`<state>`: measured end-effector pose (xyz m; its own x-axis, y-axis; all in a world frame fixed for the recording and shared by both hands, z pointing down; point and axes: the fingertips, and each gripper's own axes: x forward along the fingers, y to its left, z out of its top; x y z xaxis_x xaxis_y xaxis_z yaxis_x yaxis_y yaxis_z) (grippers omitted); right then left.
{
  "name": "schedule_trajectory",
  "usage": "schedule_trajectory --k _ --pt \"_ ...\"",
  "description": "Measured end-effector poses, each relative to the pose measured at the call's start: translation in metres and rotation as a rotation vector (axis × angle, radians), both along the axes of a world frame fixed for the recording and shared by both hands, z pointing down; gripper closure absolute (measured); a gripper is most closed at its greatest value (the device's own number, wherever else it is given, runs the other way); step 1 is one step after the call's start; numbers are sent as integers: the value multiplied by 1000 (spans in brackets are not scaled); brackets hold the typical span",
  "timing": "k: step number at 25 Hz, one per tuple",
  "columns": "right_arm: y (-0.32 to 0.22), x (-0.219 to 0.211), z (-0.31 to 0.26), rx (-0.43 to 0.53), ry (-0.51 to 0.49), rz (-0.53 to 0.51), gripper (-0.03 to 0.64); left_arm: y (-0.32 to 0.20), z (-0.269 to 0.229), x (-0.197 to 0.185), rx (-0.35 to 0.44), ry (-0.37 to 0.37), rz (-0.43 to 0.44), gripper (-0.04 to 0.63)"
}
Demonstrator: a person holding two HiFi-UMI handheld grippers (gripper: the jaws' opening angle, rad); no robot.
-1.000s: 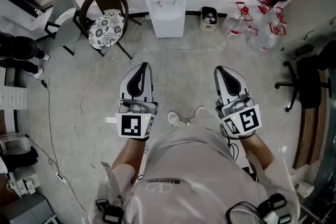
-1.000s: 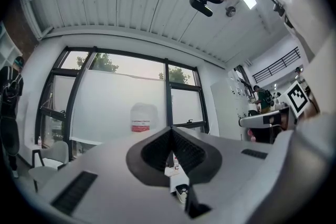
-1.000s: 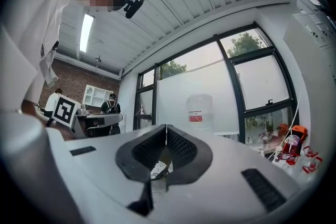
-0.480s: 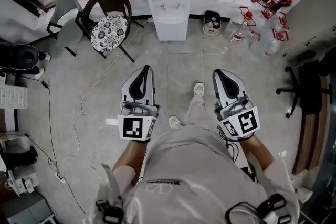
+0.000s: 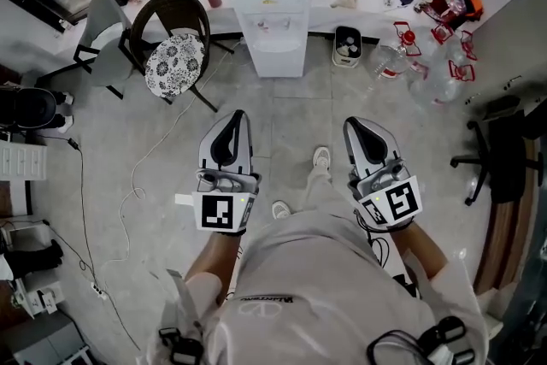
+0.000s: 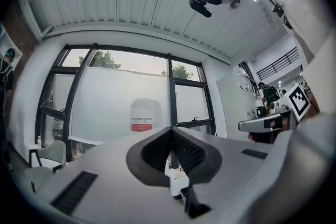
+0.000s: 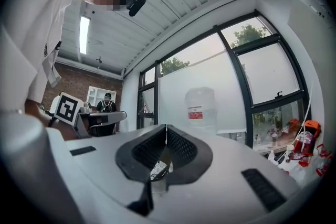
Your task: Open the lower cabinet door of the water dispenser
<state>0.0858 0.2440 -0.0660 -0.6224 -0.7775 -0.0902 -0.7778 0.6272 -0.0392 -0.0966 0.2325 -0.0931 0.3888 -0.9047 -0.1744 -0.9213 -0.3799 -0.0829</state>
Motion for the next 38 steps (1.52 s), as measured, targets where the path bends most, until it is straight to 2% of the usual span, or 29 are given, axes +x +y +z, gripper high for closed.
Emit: schedule_trajectory --k 9,15,23,27,32,38 --pt "-94 26 10 -24 10 -52 600 -88 4 36 -10 -6 -14 592" --pt "-152 42 22 -55 15 -102 600 -140 8 54 -27 -5 -53 592" --pt "-211 56 34 -61 16 -182 600 -187 22 75 -25 -4 -111 592" --pt "-234 56 46 -79 13 -179 600 -205 39 80 -74 -24 -99 592" --pt "-254 48 73 -124 22 -162 600 -227 66 69 -102 -17 -96 592" --pt "-289 40 137 -115 6 -139 600 -265 137 67 -106 -23 -49 592"
